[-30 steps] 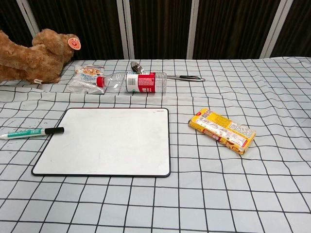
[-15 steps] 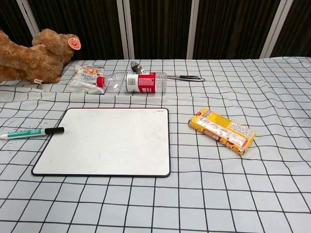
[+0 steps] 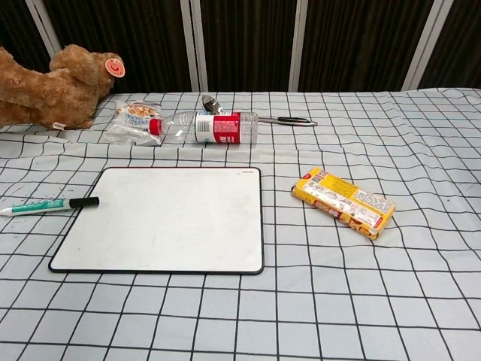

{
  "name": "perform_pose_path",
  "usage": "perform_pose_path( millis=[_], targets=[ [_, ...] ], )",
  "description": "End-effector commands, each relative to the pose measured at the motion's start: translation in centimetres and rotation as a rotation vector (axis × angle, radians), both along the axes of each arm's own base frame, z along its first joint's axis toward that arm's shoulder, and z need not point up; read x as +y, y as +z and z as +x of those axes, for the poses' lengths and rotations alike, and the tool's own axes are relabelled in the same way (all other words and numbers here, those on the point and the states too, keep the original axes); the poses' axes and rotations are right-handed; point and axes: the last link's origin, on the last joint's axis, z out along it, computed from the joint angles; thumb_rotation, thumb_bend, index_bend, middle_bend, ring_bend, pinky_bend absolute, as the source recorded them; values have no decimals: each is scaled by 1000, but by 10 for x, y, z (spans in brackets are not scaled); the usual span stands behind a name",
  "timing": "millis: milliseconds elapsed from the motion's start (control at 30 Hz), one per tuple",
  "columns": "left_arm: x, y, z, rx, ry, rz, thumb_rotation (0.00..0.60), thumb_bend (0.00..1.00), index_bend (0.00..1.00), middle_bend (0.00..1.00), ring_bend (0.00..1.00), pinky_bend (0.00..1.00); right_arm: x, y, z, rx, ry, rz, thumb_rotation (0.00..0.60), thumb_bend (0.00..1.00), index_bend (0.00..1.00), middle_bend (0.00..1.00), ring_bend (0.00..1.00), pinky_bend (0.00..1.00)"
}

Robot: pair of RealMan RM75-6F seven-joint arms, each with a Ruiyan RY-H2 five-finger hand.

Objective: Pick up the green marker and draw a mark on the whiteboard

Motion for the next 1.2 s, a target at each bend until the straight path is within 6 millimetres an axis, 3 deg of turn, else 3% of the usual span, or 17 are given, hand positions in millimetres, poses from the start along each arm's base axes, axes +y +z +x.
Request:
perform_pose_path(
  millis=[33, 333, 667, 1200],
  targets=[
    [27, -21, 8, 36, 7, -35, 600, 247, 419, 0, 0, 0, 0, 0, 0, 0, 0, 1, 600, 209, 0, 0, 0, 0],
    [55, -58, 15, 85, 56, -85, 600, 312, 448, 0, 0, 0, 0, 1, -1, -8, -1, 3, 600, 209, 0, 0, 0, 0],
    [61, -90, 19, 65, 107, -135, 600, 365, 472, 0, 0, 0, 0, 1, -1, -9, 1, 4, 600, 209, 0, 0, 0, 0],
    [62, -112, 29, 55, 89, -165, 600, 405, 485, 0, 0, 0, 0, 1, -1, -11, 0, 5, 600, 209, 0, 0, 0, 0]
  ],
)
